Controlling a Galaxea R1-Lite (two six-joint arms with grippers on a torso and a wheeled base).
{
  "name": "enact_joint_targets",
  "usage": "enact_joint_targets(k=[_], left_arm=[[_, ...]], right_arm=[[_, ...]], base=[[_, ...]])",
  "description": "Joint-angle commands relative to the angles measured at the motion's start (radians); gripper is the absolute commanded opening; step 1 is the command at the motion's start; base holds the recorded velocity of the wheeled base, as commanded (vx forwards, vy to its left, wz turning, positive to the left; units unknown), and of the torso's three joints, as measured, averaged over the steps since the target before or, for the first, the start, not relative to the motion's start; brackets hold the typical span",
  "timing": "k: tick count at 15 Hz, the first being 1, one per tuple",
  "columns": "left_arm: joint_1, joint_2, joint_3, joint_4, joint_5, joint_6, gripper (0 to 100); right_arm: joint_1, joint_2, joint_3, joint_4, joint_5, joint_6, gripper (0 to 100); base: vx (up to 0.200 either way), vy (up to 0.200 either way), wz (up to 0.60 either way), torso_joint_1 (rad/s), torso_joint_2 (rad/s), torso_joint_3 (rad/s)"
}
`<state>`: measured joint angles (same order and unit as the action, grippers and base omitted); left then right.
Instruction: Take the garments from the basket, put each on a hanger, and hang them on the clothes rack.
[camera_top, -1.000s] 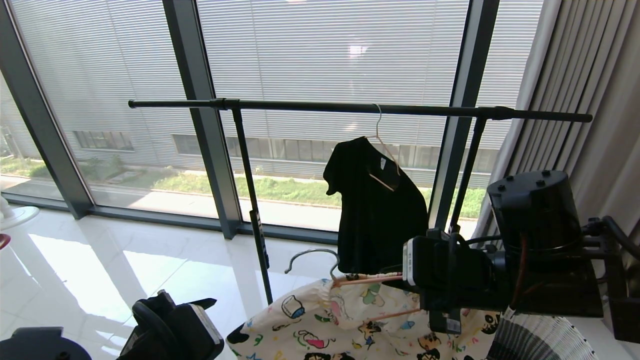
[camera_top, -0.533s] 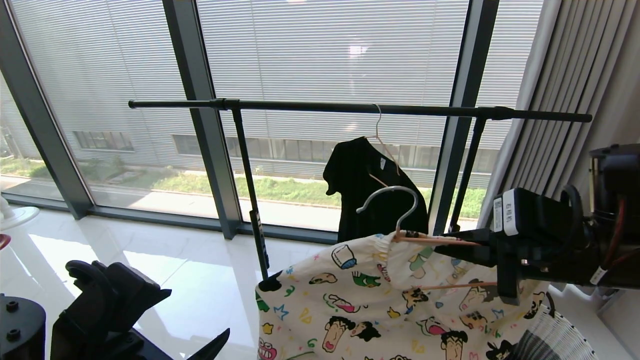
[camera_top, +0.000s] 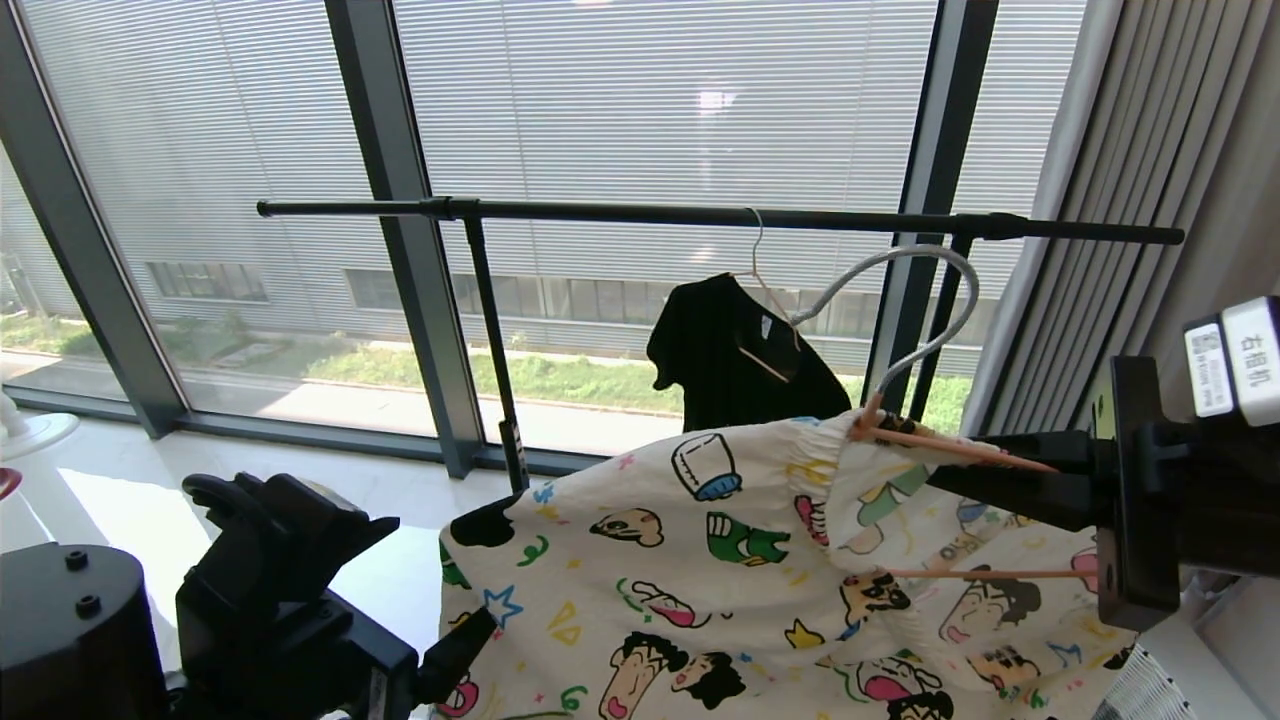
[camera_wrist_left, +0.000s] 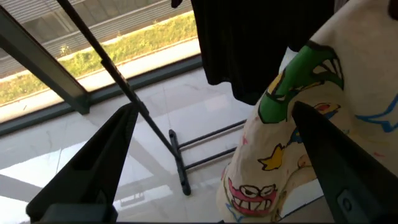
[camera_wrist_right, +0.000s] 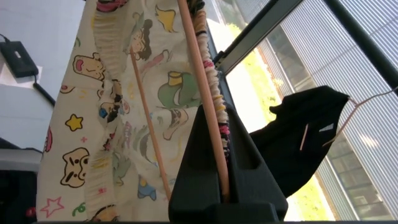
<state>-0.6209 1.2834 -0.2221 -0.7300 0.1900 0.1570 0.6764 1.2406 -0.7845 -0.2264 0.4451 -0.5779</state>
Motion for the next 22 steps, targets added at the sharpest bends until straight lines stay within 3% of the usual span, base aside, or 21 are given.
enact_joint_targets(k=[1, 3, 4, 7, 12, 21, 22], left_arm=[[0.009, 0.08, 0.012, -0.025, -0.026, -0.001, 100], [0.009, 0.08, 0.014, -0.026, -0.044, -0.001, 100], [0.009, 0.08, 0.01, -0.026, -0.044, -0.001, 0], [0.01, 0.08, 0.014, -0.026, -0.047, -0.001, 0], [0.159, 0.129, 0.087, -0.026, -0.046, 0.001, 0], [0.17, 0.151, 0.101, -0.026, 0.02, 0.01, 0], [0.162, 0.14, 0.101, -0.026, 0.02, 0.01, 100]], right_arm=[[0.005, -0.033, -0.004, 0.001, 0.0, 0.013, 0], [0.006, -0.043, -0.004, 0.001, -0.002, 0.026, 0], [0.006, -0.044, -0.004, 0.001, -0.002, 0.027, 0], [0.006, -0.041, 0.001, 0.001, -0.003, 0.027, 0], [0.0, -0.036, 0.004, -0.001, -0.009, 0.072, 0], [-0.04, -0.03, 0.005, -0.004, -0.011, 0.076, 0], [-0.04, -0.03, 0.005, -0.004, -0.011, 0.076, 0]], base=[[0.0, 0.0, 0.0, 0.0, 0.0, 0.0], [0.0, 0.0, 0.0, 0.0, 0.0, 0.0], [0.0, 0.0, 0.0, 0.0, 0.0, 0.0], [0.0, 0.0, 0.0, 0.0, 0.0, 0.0], [0.0, 0.0, 0.0, 0.0, 0.0, 0.0], [0.0, 0.0, 0.0, 0.0, 0.0, 0.0], [0.0, 0.0, 0.0, 0.0, 0.0, 0.0]])
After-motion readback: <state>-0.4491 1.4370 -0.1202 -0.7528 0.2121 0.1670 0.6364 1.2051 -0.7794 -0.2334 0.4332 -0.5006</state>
